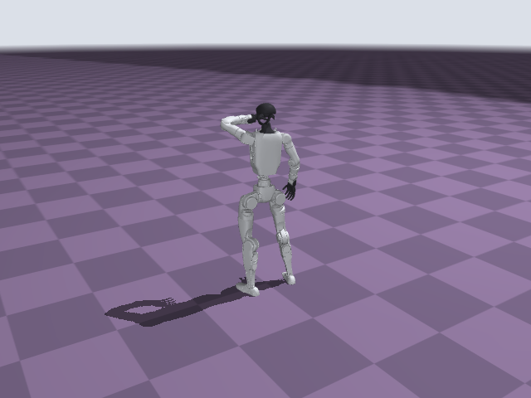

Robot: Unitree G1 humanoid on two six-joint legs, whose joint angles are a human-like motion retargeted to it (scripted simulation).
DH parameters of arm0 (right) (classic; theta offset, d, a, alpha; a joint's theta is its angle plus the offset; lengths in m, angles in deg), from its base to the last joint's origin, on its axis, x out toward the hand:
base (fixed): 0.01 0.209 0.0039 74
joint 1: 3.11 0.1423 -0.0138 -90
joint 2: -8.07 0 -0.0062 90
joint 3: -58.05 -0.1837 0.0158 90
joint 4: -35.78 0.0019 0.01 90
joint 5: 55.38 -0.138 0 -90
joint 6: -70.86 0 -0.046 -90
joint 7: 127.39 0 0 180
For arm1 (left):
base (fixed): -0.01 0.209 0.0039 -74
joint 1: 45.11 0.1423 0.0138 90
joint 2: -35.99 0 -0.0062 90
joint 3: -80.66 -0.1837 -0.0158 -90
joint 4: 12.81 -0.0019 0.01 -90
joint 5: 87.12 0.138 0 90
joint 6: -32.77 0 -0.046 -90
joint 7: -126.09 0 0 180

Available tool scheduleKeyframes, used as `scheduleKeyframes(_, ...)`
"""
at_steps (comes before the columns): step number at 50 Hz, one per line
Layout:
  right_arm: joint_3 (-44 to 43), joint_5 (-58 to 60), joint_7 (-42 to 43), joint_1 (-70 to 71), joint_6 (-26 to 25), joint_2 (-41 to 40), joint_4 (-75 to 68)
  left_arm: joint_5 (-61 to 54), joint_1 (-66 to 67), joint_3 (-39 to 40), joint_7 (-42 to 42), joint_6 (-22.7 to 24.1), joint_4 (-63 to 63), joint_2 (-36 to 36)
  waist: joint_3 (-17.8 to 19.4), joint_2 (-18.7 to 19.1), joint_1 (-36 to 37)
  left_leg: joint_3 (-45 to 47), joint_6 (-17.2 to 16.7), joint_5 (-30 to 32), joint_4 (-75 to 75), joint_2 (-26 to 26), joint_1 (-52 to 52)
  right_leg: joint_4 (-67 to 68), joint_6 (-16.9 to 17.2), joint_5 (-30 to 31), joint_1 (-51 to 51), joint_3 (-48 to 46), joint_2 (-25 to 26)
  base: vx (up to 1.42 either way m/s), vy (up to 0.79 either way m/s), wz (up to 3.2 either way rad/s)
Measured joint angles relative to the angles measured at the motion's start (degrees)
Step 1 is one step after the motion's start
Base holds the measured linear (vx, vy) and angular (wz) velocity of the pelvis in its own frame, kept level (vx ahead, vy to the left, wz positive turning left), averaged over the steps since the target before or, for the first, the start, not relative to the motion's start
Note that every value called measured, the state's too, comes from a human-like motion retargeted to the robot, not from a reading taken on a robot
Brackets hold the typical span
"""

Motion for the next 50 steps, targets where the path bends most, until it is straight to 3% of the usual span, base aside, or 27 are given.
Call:
scheduleKeyframes(5, -3.8, 1.1, 1.0, 0.1, 0.7, 0.1, 3.7, -2.3, 7.2, 3.7, -0.5, 2.0, 6.6, 11.1, 0.4, 0.3, 0.3, 1.7, 0.1, -0.2, 0.0, 0.2, 0.3, -0.1, 0.4, 0.5, -0.8, 1.7, 0.4, 0.00, -0.01, -0.30)
scheduleKeyframes(9, -6.2, 0.9, 1.7, -0.4, 1.0, 0.0, 5.8, -3.2, 12.7, 7.6, -0.4, 2.7, 10.3, 15.1, 0.4, 0.7, 0.2, 2.1, 0.1, -0.3, 0.0, 0.4, 0.4, -0.1, 0.6, 0.6, -1.0, 2.0, 0.6, 0.00, 0.00, -0.05)
scheduleKeyframes(12, -6.0, 0.2, 1.9, -0.6, 0.7, 0.1, 5.5, -3.0, 11.9, 7.6, 0.4, 2.1, 10.4, 13.0, 0.2, 0.9, 0.0, 1.4, 0.1, -0.3, -0.1, 0.4, 0.2, 0.0, 0.5, 0.4, -0.8, 1.4, 0.5, 0.01, 0.00, 0.16)
scheduleKeyframes(20, -0.4, -0.8, 1.0, 1.1, -0.1, -0.6, 1.0, -1.2, 0.5, 0.3, 0.9, -0.1, 3.1, -1.4, 0.0, -0.3, -0.4, -1.0, 0.0, 0.0, 0.0, 0.2, -0.4, 0.3, -0.1, -0.3, 0.2, -1.1, 0.1, 0.00, 0.00, 0.25)
scheduleKeyframes(23, 0.3, -0.2, 0.8, 1.8, 0.0, -0.6, 0.9, -1.0, 0.6, 0.3, 0.5, 0.1, 3.0, -0.8, 0.2, -0.6, -0.2, -0.8, 0.1, -0.1, 0.0, 0.2, -0.3, 0.4, -0.2, -0.3, 0.1, -0.8, 0.1, 0.00, 0.00, 0.00)
scheduleKeyframes(30, -3.3, 1.3, 1.2, 1.5, 0.6, -0.2, 4.7, -2.8, 9.7, 6.7, -0.2, 1.9, 9.0, 10.9, 0.5, -0.3, 0.4, 1.0, 0.1, -0.3, 0.0, 0.4, 0.1, 0.2, 0.1, 0.2, -0.7, 1.0, 0.4, 0.00, 0.00, -0.20)
scheduleKeyframes(33, -4.5, 1.3, 1.3, 0.8, 0.6, 0.0, 5.7, -2.9, 12.4, 9.4, 0.0, 2.0, 10.2, 12.5, 0.5, 0.0, 0.5, 1.1, 0.1, -0.3, 0.0, 0.4, 0.1, 0.1, 0.2, 0.3, -0.7, 1.1, 0.5, 0.00, 0.00, 0.00)
scheduleKeyframes(44, 0.0, -0.2, 0.0, 0.6, -0.5, -0.5, 0.9, 0.2, 0.9, 3.3, 0.8, -0.7, 1.7, -4.0, 0.0, -0.9, 0.7, -1.4, -0.1, 0.0, 0.0, 0.2, -0.3, -0.1, -0.3, -0.3, 0.7, -1.5, 0.1, 0.00, 0.00, 0.18)
scheduleKeyframes(50, -0.2, 0.9, -0.3, 1.3, -0.2, -0.5, 1.6, -0.4, 4.7, 5.5, 0.3, 0.3, 3.7, 0.1, 0.1, -0.9, 1.0, -0.4, -0.1, -0.2, 0.1, 0.3, 0.0, -0.1, -0.3, -0.2, 0.3, -0.4, 0.3, 0.00, 0.00, -0.11)
